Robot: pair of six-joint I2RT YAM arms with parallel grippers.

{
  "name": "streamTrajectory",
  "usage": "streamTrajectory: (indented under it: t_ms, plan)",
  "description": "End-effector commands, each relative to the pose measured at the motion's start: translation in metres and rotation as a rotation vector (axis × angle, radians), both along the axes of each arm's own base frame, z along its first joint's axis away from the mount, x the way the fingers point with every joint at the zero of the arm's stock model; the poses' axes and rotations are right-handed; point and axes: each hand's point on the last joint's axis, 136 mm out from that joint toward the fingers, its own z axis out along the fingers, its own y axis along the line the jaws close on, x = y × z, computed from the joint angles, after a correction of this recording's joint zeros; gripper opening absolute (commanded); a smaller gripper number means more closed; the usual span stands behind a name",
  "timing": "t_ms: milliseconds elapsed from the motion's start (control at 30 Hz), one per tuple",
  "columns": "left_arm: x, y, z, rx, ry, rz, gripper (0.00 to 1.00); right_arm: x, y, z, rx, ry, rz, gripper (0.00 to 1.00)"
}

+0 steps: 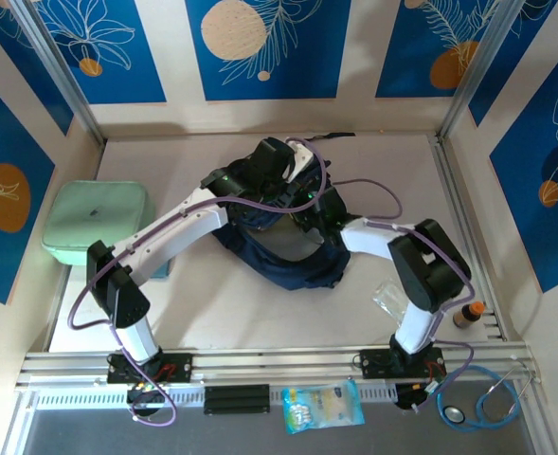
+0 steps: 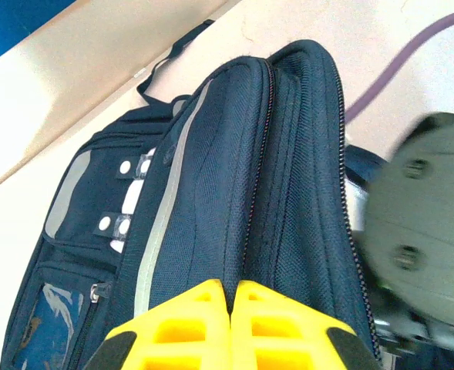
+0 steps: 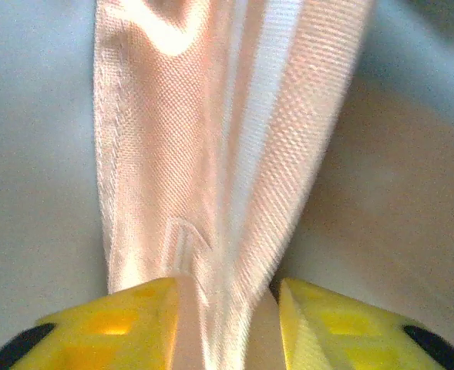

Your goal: Pack the student bag

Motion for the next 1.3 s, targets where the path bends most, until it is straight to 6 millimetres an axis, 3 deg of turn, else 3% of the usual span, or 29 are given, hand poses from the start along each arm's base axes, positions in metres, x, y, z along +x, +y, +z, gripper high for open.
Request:
streamTrajectory:
  t_ms: [0,133,267,467,667,933,1100,1267]
  plan:
    - [-0.003,-0.018,0.072,-0.198,-0.14,-0.046,0.0,-0.02,-0.015,0.019,-0.045,-0.056,0.043,0.49]
    - [-0.002,-0.02,0.069,-0.201,-0.136,-0.048,0.0,-0.047,-0.018,0.009,-0.031,-0.013,0.106,0.49]
    - [-0.002,-0.021,0.069,-0.21,-0.133,-0.048,0.0,-0.048,0.004,0.017,0.009,-0.039,0.196,0.42]
    - [-0.004,-0.021,0.073,-0.228,-0.126,-0.053,0.0,-0.021,0.033,0.017,0.055,-0.067,0.248,0.2]
    - [-0.008,-0.024,0.079,-0.257,-0.114,-0.072,0.0,0.005,0.049,-0.007,0.066,-0.039,0.222,0.15]
    - [-0.006,-0.022,0.083,-0.282,-0.106,-0.057,0.0,0.04,0.065,-0.008,0.048,-0.12,0.202,0.15]
    - [0.0,-0.015,0.075,-0.275,-0.094,-0.03,0.0,0.026,0.055,-0.003,0.049,-0.137,0.215,0.26]
    - [0.005,-0.01,0.06,-0.273,-0.062,-0.016,0.0,-0.019,0.011,0.008,0.005,-0.135,0.206,0.41]
